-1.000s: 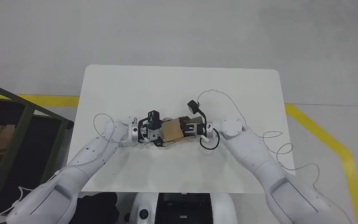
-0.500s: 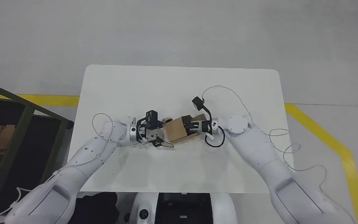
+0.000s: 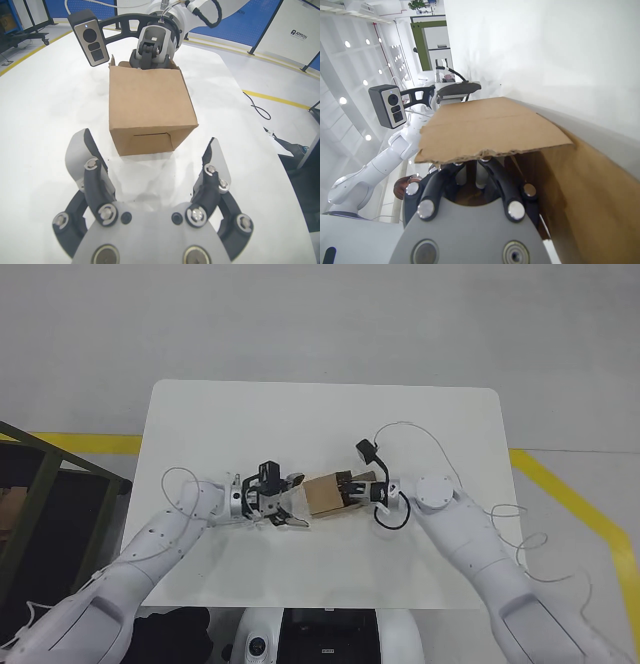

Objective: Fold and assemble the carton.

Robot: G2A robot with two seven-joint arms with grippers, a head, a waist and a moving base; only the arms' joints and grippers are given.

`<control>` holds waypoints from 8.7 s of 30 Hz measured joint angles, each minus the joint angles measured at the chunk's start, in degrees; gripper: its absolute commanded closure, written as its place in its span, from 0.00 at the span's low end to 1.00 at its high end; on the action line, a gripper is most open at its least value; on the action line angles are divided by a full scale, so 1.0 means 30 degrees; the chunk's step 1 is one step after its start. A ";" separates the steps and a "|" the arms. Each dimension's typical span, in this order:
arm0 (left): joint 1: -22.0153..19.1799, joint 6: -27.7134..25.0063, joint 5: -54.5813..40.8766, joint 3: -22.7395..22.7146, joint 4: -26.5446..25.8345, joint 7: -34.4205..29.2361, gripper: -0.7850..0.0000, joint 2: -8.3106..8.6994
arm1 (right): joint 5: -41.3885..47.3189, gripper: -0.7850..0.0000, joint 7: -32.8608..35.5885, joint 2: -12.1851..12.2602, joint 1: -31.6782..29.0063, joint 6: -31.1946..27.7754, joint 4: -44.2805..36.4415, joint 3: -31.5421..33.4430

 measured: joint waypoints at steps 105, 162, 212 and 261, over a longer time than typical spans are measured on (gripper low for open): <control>-0.1920 0.0144 0.0516 0.2186 0.1234 0.1117 0.27 -0.0959 | -0.3515 1.00 -0.1800 0.3179 -0.7144 0.4752 -1.0152 0.4761; -0.1388 0.0399 0.0393 0.1579 0.0766 0.0980 0.31 -0.0724 | -0.1755 1.00 -0.3339 0.2039 -0.3425 0.4347 -0.6306 0.1525; -0.1172 0.0243 0.0468 0.1280 0.0387 0.0986 0.27 -0.0639 | -0.1382 1.00 -0.4048 0.1937 -0.3538 0.2979 -0.5643 0.1189; -0.1025 -0.0969 0.0165 0.0983 -0.0113 0.2361 0.32 -0.0268 | -0.4578 1.00 -0.2628 0.3861 -0.6806 0.6462 -1.0653 0.5432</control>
